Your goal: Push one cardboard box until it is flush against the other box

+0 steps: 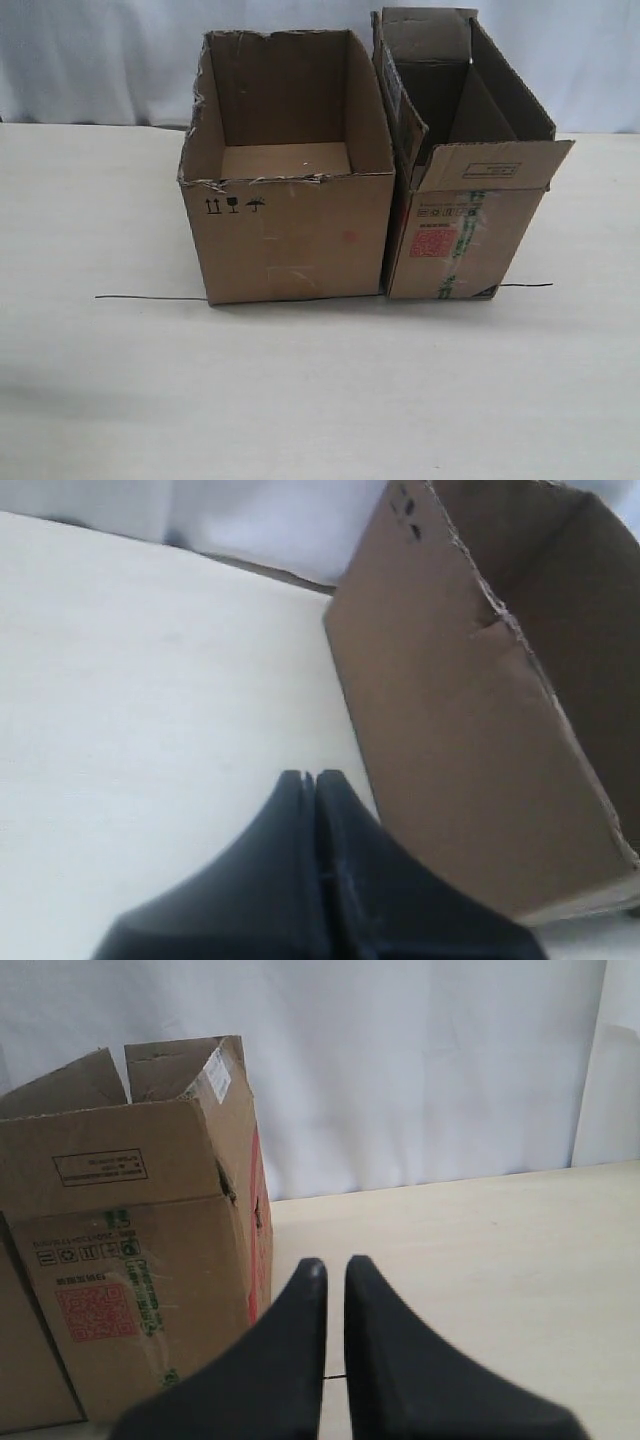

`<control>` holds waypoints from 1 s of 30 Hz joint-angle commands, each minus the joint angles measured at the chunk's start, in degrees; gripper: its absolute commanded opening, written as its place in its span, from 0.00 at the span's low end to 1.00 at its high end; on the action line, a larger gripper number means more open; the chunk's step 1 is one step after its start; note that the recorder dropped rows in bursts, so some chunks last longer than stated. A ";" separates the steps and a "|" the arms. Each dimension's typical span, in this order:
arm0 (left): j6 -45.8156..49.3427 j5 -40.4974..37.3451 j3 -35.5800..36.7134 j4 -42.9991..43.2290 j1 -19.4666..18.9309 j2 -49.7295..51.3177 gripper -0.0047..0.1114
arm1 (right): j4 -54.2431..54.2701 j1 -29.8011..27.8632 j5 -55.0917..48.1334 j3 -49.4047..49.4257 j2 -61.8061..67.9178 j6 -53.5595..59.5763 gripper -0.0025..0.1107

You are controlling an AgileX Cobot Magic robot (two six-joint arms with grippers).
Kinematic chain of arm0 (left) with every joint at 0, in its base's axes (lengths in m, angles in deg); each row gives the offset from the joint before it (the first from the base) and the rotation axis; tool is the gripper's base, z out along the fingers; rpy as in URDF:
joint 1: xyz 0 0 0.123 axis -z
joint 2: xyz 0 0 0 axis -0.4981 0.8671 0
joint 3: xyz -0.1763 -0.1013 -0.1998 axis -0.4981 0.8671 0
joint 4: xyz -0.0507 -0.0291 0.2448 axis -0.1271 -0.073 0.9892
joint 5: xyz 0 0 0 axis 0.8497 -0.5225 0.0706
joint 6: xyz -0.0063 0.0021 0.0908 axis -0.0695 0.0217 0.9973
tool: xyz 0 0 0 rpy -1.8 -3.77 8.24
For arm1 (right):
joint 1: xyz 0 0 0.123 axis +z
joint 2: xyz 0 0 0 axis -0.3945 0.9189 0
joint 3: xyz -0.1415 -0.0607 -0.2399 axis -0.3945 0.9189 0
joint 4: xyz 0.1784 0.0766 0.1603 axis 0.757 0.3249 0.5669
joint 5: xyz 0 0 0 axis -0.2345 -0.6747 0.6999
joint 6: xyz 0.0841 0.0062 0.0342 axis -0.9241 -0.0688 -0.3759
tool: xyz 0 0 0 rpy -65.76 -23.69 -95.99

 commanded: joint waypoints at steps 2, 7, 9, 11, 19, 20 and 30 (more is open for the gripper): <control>1.59 12.48 8.38 -1.93 4.18 -16.59 0.04 | -0.34 -0.10 -0.20 0.27 -0.24 -0.03 0.07; 1.59 13.47 11.20 -1.90 10.53 -27.40 0.04 | -0.34 -0.10 -0.20 0.27 -0.24 -0.03 0.07; 1.37 14.18 12.00 -2.22 12.18 -30.85 0.04 | -0.34 -0.10 -0.20 0.27 -0.24 -0.03 0.07; 1.37 15.23 12.75 -3.41 12.58 -33.80 0.04 | -0.34 -0.10 -0.20 0.27 -0.24 -0.03 0.07; 1.37 13.69 13.02 -3.78 12.68 -41.84 0.04 | -0.34 -0.10 -0.20 0.27 -0.24 -0.03 0.07; 1.37 13.70 13.02 -3.78 12.68 -42.36 0.04 | -0.34 -0.10 -0.20 0.27 -0.24 -0.03 0.07; 1.60 13.70 13.02 -3.56 12.68 -43.60 0.04 | -0.34 -0.10 -0.20 0.27 -0.24 -0.03 0.07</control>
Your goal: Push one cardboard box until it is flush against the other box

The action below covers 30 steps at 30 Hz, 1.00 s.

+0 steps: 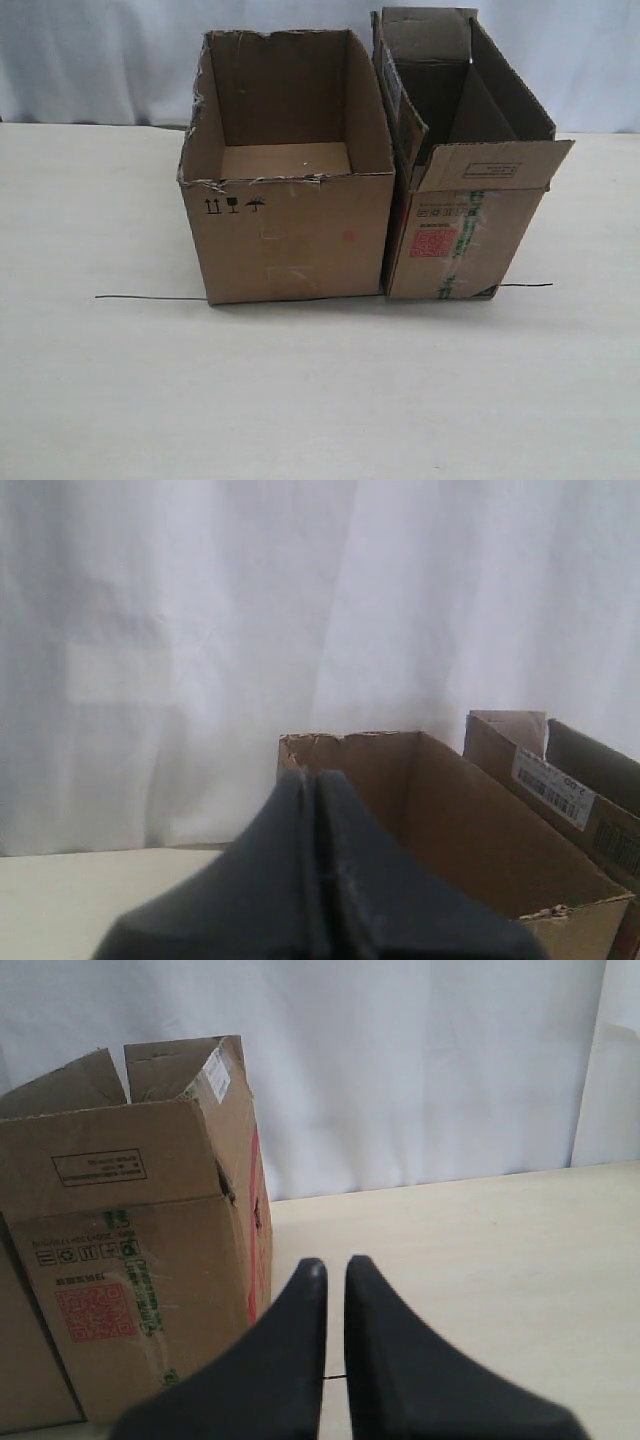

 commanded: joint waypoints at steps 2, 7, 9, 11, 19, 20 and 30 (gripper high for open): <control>0.18 -0.16 0.16 0.48 0.34 -0.22 0.04 | -0.34 -0.10 -0.20 0.27 -0.24 -0.03 0.07; 0.18 -0.15 0.16 1.66 2.75 -0.22 0.04 | -0.34 -0.10 -0.20 0.27 -0.24 -0.03 0.07; 0.18 0.46 0.26 4.57 6.47 -0.22 0.04 | -0.34 -0.10 -0.20 0.27 -0.24 -0.03 0.07; 0.66 3.81 2.17 5.94 10.42 -0.80 0.04 | -0.34 -0.10 -0.20 0.27 -0.24 -0.03 0.07; 0.41 20.01 15.69 -4.49 10.51 -7.51 0.04 | -0.34 -0.10 -0.20 0.27 -0.24 -0.03 0.07; 0.41 20.01 16.68 -4.38 9.84 -9.22 0.04 | -0.34 -0.10 -0.20 0.27 -0.24 -0.03 0.07; 0.41 19.52 20.48 -0.39 1.40 -23.24 0.04 | -0.34 -0.10 -0.20 0.27 -0.24 -0.03 0.07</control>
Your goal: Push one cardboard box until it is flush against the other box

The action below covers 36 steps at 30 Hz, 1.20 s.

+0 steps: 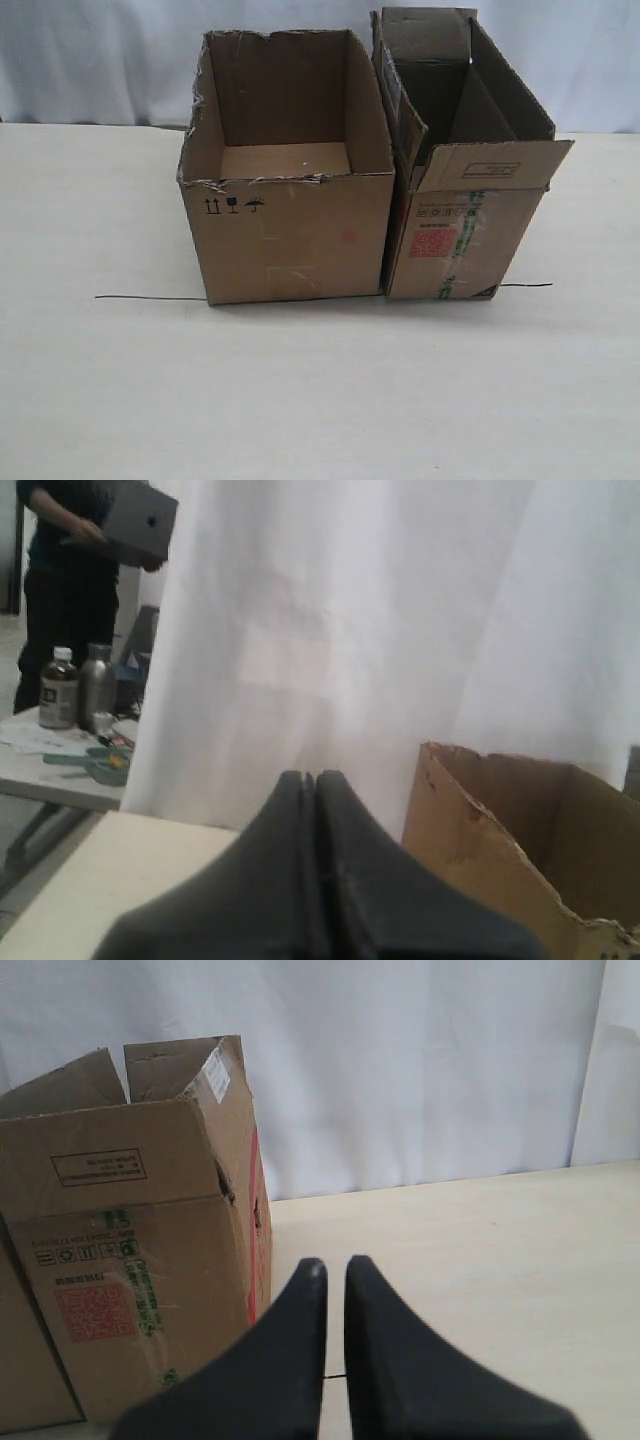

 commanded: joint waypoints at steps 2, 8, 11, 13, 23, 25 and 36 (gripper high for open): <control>-0.08 0.25 0.58 2.98 -1.51 -3.01 0.04 | -0.34 -0.10 -0.20 0.27 -0.24 -0.03 0.07; -55.75 -4.20 2.05 62.31 -1.51 -3.01 0.04 | -0.34 -0.10 -0.20 0.27 -0.24 -0.03 0.07; -69.58 0.74 6.85 73.57 -1.51 -3.01 0.04 | -0.34 -0.10 -0.20 0.27 -0.24 -0.03 0.07; -69.88 6.32 9.34 75.15 -1.51 -3.01 0.04 | -0.34 -0.10 -0.20 0.27 -0.24 -0.03 0.07; -72.64 4.04 9.34 81.05 -1.51 -3.25 0.04 | -0.34 -0.10 -0.20 0.27 -0.24 -0.03 0.07; -74.28 2.82 9.34 81.05 -1.51 -4.18 0.04 | -0.34 -0.10 -0.20 0.27 -0.24 -0.03 0.07; -75.35 -0.28 9.34 83.96 -1.51 -6.40 0.04 | -0.34 -0.10 -0.20 0.27 -0.24 -0.03 0.07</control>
